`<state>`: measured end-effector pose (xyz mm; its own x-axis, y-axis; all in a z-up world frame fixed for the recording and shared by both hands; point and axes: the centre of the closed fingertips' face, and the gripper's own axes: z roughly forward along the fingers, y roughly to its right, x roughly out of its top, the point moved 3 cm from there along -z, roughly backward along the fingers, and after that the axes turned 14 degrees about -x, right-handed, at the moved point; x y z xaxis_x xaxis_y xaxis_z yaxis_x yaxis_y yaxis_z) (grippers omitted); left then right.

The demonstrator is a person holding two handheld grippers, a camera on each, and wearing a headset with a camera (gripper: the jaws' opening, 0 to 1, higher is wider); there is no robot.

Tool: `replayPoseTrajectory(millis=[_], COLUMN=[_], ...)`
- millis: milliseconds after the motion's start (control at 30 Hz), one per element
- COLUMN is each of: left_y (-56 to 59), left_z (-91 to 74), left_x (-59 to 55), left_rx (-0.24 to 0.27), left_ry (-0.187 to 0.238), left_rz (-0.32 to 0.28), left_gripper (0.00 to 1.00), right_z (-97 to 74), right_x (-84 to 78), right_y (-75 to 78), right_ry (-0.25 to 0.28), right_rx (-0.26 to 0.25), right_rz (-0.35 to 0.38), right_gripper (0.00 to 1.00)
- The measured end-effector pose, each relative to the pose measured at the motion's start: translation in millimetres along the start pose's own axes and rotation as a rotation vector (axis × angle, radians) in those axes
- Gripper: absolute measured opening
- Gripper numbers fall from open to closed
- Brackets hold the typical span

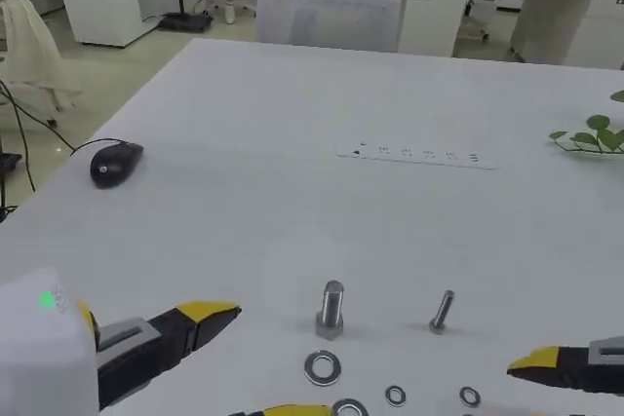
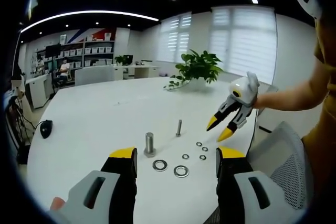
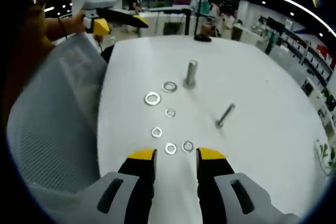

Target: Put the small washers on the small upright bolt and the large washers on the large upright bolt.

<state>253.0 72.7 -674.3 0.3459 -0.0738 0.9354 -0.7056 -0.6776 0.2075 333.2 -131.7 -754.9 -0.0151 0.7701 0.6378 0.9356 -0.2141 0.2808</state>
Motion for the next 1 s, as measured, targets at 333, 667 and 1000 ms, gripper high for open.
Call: replayPoseTrajectory(millis=[333,667,1000], left_y=[1.1,-0.8,0.8], left_z=[-2.5,-6.5,-6.2], left_x=[1.7,-1.7,0.4], left_rx=[0.014,0.022,0.024], left_ry=[0.013,0.021,0.027], left_rz=[-0.009,-0.014,-0.015], left_gripper=[0.60,0.60,0.60], right_z=[20.3,35.6,39.4], right_x=[-9.4,-9.6,-10.0], right_y=[-12.7,-18.2,-12.9], right_ry=[-0.122,-0.197,-0.215], right_rx=[0.136,0.193,0.192], right_rz=[-0.196,-0.303,-0.325], right_gripper=[0.28,0.20,0.20])
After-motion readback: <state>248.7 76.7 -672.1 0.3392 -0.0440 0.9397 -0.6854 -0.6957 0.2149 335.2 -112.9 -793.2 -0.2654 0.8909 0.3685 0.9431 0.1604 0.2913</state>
